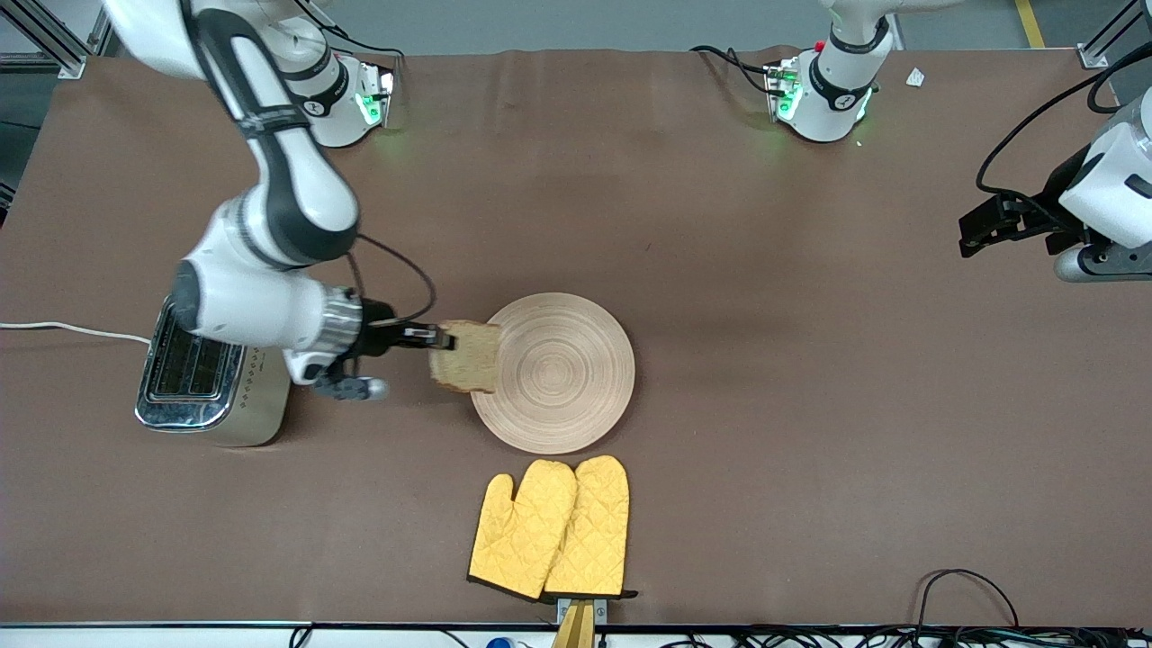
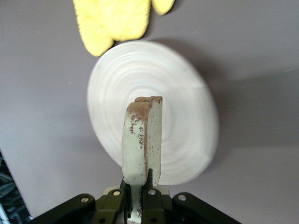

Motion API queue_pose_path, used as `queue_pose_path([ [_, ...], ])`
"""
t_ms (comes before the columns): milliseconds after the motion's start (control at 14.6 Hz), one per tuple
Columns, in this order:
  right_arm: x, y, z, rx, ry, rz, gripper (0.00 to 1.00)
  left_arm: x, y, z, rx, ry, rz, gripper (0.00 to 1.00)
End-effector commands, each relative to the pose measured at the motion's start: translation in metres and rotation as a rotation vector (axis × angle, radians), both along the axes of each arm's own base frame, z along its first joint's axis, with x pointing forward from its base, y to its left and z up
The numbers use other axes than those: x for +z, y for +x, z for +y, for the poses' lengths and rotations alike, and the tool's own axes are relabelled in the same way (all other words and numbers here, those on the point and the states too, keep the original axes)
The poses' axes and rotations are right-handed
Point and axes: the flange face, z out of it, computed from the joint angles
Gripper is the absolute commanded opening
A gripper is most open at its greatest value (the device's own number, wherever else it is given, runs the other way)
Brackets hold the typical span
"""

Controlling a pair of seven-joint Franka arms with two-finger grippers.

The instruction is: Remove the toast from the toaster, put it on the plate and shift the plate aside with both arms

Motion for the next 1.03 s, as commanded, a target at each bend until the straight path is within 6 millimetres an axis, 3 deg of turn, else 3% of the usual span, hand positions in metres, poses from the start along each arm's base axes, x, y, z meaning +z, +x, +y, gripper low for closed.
queue_pose_path([
  [0, -0.02, -0.024, 0.048, -0.083, 0.064, 0.004, 0.0, 0.005, 0.001, 0.002, -0.013, -0.01, 0.003, 1.0],
  [137, -0.046, -0.032, 0.08, -0.134, 0.063, -0.043, 0.0, 0.005, 0.001, 0.002, -0.015, -0.01, 0.004, 1.0],
  [343, -0.087, -0.018, 0.089, -0.166, 0.024, -0.12, 0.0, 0.005, 0.001, 0.002, -0.015, -0.01, 0.004, 1.0],
  [549, -0.095, -0.015, 0.075, -0.11, 0.012, -0.164, 0.0, 0.005, 0.001, 0.002, -0.015, -0.015, 0.004, 1.0],
  [824, -0.124, -0.023, 0.033, -0.032, -0.032, -0.183, 0.0, 0.003, 0.001, -0.005, -0.01, -0.115, 0.019, 1.0],
  [961, -0.127, -0.03, 0.028, -0.024, -0.041, -0.179, 0.04, 0.0, 0.004, -0.005, -0.005, -0.124, 0.022, 1.0],
])
